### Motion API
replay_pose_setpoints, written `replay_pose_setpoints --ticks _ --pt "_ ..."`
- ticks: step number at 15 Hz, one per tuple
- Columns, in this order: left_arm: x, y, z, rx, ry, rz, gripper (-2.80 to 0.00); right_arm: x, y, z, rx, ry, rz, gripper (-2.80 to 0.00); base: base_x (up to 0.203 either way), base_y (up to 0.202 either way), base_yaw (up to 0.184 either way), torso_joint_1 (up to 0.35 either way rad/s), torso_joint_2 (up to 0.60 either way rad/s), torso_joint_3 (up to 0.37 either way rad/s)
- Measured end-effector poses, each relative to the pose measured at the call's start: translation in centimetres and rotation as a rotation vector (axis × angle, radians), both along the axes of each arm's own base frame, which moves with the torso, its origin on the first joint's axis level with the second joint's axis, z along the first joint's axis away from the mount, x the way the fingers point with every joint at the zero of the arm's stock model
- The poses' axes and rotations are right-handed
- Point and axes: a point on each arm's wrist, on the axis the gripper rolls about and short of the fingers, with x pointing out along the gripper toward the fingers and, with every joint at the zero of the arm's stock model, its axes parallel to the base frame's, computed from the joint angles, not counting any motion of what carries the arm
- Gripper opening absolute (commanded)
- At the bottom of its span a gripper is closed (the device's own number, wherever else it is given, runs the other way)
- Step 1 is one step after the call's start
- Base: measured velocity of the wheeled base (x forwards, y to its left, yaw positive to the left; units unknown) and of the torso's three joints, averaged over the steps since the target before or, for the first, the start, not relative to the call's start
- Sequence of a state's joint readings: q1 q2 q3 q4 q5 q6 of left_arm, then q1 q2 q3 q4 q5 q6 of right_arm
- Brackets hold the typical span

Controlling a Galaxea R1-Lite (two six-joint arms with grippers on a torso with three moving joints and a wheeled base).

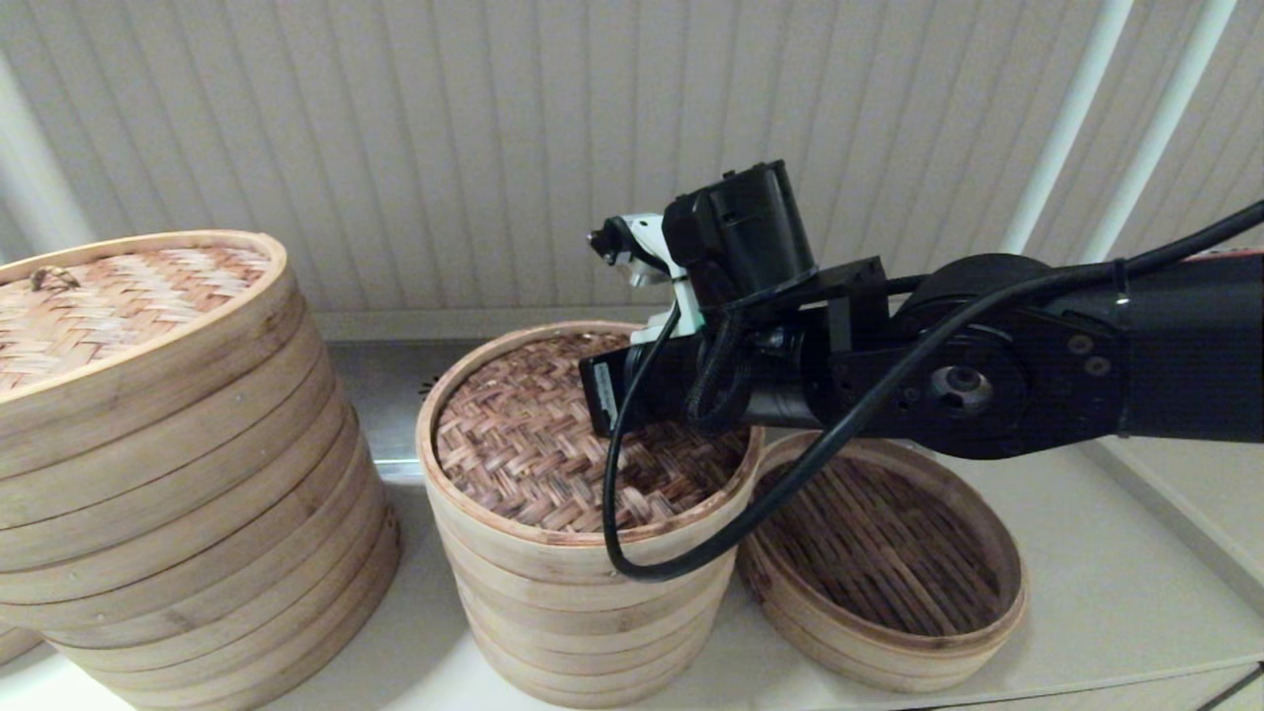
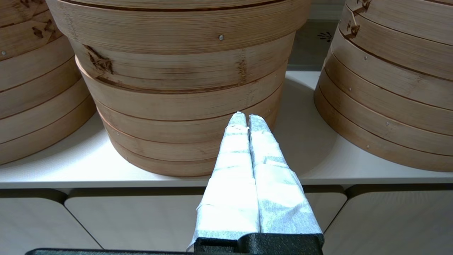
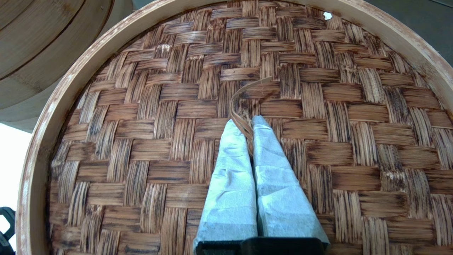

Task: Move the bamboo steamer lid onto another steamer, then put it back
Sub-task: Put the steamer

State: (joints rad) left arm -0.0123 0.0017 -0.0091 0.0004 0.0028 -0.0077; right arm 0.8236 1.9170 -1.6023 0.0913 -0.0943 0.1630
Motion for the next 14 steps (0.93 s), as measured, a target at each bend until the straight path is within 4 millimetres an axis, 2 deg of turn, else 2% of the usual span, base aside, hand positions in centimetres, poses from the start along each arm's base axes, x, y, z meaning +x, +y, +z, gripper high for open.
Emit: replay_pose_setpoints --ticks 4,5,10,14 --pt "0.0 0.0 0.0 0.0 0.0 0.0 -2.8 0.0 0.0 -0.1 -0.002 0.0 0.001 -2.8 0.0 0.0 0.0 0.0 0.0 0.0" --pt "0.0 0.0 0.0 0.0 0.0 0.0 -2.8 0.0 0.1 -0.1 -0.002 -0.001 -0.001 0.0 0.0 0.0 0.0 0.0 0.0 0.0" --pt "0.0 0.0 0.0 0.0 0.0 0.0 -2.8 -0.2 -0.1 0.5 0.001 -0.025 -0.03 0.0 0.0 0.0 0.0 0.0 0.0 0.0" --pt "0.0 0.0 0.0 0.0 0.0 0.0 -2.8 -1.2 -2.8 3.4 0.042 -0.077 -0.061 0.0 0.0 0.0 0.0 0.0 0.0 0.0"
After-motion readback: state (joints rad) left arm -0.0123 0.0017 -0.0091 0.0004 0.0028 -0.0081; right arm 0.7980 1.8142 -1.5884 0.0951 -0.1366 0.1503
